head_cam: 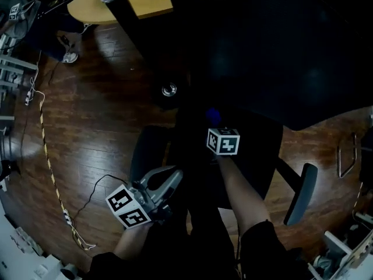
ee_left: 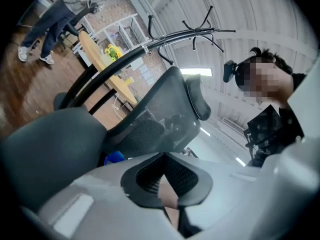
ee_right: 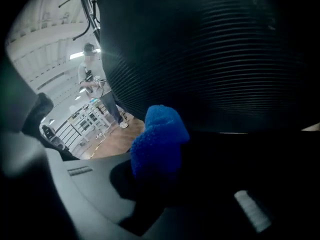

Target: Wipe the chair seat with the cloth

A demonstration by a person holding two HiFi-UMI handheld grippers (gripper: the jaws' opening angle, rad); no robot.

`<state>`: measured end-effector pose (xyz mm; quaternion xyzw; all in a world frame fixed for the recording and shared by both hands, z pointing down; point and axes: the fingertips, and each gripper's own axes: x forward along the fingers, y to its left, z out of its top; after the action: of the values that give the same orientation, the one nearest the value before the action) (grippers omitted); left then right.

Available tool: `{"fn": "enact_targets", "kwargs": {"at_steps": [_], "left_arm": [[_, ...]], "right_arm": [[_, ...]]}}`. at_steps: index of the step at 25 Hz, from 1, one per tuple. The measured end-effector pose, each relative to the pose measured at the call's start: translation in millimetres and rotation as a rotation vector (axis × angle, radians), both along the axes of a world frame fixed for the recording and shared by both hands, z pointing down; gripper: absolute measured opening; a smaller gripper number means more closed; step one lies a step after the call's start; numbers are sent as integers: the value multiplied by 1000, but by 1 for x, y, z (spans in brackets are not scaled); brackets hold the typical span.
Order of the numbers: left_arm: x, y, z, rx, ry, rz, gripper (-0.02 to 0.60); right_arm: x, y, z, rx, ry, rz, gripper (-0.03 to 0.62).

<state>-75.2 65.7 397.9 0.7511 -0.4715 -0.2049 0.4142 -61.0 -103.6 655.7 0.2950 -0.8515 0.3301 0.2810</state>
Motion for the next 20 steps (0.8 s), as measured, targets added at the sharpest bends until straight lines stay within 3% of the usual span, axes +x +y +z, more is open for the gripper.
{"fn": "enact_targets", "kwargs": {"at_steps": [4, 9, 13, 20], "left_arm": [[-16, -3, -2, 8, 1, -46, -9], [-12, -3, 0, -10, -4, -38, -9], [-1, -8, 2, -21, -9, -3, -9], [21, -22, 3, -38, -36, 80, -9]], "right_arm": [[-46, 1, 11, -20, -9, -67, 35], [-46, 8, 19, 8, 5, -103, 35], [-2, -6, 30, 14, 68, -45, 35], [123, -46, 20, 32, 161, 149, 35]]}}
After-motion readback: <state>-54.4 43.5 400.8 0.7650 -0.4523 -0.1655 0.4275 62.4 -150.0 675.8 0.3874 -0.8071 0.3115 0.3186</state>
